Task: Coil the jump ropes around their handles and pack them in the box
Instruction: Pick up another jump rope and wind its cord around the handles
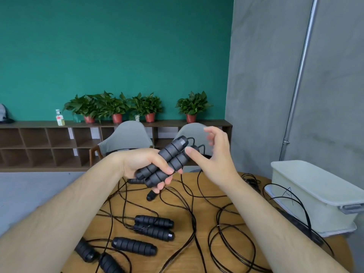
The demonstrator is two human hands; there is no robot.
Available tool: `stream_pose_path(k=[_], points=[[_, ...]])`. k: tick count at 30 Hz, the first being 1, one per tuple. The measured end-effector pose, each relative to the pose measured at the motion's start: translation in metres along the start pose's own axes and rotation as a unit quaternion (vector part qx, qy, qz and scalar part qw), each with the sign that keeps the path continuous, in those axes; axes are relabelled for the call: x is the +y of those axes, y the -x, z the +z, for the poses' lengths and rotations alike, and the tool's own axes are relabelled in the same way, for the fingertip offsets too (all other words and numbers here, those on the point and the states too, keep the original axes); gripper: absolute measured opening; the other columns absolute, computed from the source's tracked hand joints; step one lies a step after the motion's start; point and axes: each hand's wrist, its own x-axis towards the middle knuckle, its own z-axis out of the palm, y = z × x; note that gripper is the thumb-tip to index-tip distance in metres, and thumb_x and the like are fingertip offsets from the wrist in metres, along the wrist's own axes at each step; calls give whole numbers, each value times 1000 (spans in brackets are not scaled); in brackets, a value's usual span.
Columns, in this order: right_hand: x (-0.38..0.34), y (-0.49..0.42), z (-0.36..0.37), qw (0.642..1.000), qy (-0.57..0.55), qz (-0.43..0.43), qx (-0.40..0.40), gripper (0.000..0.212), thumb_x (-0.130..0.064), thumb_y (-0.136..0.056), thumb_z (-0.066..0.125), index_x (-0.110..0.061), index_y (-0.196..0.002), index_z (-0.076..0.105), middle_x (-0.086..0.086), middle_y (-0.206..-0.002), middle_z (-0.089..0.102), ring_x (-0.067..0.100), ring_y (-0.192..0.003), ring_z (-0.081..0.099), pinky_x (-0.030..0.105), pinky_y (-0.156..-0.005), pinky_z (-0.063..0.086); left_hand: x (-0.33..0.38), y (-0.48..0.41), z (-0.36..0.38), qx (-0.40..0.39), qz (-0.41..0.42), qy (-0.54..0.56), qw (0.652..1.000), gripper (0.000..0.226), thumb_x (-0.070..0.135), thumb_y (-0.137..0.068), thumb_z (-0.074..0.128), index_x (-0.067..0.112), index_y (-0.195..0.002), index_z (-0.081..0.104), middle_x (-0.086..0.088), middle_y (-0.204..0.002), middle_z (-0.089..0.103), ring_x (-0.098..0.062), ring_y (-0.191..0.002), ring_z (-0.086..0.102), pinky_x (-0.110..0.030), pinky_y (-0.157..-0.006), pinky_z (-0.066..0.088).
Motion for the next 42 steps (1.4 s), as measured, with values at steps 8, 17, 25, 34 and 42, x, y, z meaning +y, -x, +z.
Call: stream_pose_path(k=[8, 17, 25, 34, 42], points=[[-14, -1, 12, 991, -16, -27, -133, 20, -45, -94, 65, -26, -95, 68, -11, -85, 68, 3, -82, 64, 14, -71, 48, 7, 10, 4, 9, -7, -138, 990, 28, 14, -87, 74, 4, -112, 68, -16, -95, 74, -28, -78, 72, -43, -77, 61], [-18, -6, 16, 998, -41, 49, -18, 29, -52, -94, 62, -23, -93, 66, -5, -87, 71, 7, -83, 66, 37, -77, 58, -17, 7, 19, 394, 131, -635, 652, 68, 60, -84, 60, 22, -138, 45, 4, -119, 58, -21, -112, 57, -37, -88, 44], [-18, -1, 22, 999, 18, 39, -12, 35, -59, -91, 61, -24, -89, 63, -7, -82, 68, 7, -77, 64, 38, -73, 57, -30, 3, 23, 388, 166, -505, 753, 72, 56, -83, 70, 25, -141, 41, 6, -122, 53, -14, -112, 50, -35, -94, 45], [-18, -1, 8, 987, -111, 26, -113, 32, -43, -108, 30, -30, -123, 56, -14, -83, 64, -2, -66, 56, 17, -72, 41, -21, 22, 2, 465, 198, -457, 732, 69, 60, -84, 67, 24, -139, 45, 12, -113, 59, -11, -97, 58, -27, -75, 42], [-22, 5, 32, 994, 36, 41, -91, 44, -44, -108, 20, -24, -124, 55, -14, -81, 56, 2, -81, 57, 26, -74, 45, 0, 17, -4, 511, 224, -427, 712, 64, 56, -90, 61, 20, -140, 45, 11, -107, 56, -12, -90, 55, -30, -72, 43]])
